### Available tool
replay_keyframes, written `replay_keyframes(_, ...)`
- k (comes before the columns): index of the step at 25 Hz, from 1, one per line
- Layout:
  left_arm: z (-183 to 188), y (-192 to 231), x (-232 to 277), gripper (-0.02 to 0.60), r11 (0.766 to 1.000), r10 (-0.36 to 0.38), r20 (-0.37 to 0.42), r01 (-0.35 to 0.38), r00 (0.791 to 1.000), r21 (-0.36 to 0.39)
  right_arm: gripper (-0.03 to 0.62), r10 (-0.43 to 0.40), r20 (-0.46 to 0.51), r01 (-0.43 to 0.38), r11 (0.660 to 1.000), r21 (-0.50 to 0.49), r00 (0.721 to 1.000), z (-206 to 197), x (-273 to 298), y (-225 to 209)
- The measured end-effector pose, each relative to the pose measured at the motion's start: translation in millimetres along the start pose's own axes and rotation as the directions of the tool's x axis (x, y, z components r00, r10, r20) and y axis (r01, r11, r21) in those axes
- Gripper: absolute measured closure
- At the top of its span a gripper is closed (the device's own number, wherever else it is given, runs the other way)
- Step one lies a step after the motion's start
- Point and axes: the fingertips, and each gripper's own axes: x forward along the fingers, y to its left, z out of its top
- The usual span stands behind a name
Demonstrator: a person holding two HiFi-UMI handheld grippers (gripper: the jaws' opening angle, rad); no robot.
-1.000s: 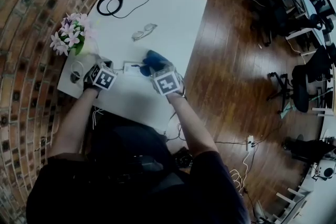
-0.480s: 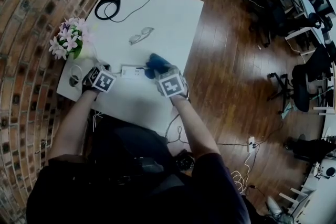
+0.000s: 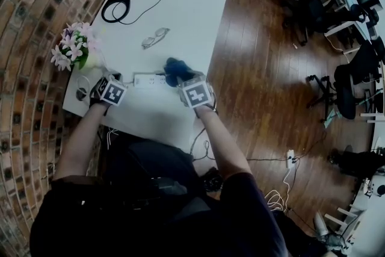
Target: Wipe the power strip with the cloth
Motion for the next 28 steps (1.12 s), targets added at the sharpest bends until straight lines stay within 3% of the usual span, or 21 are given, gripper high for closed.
replay_keyframes(8,0.0,-2.0,1.6,0.571,0.998,-0.001,-0.025,0.003,1.0,0.059,0.507,-0.021,0.019,0.021,0.999,0.03,1.0,0.1,-1.1,-5.1)
replay_keyframes(17,-0.6,-3.2,0.1,0.571,0.998,-0.032,-0.001,0.032,0.999,0.061,0.507,-0.061,0.03,0.059,0.997,0.059,0.998,-2.4,-4.5,-5.4)
replay_keyframes(23,1.0,-4.3,1.5,0.57,0.994,-0.065,-0.038,0.068,0.997,0.084,0.507,-0.087,0.029,0.085,0.994,0.067,0.996,-1.9,-5.1,-7.2)
replay_keyframes(28,3.9,-6.2,0.0,0.571,0.996,-0.05,-0.034,0.052,0.998,0.074,0.508,-0.113,0.022,0.111,0.992,0.06,0.993,-1.8,-7.8,-7.2)
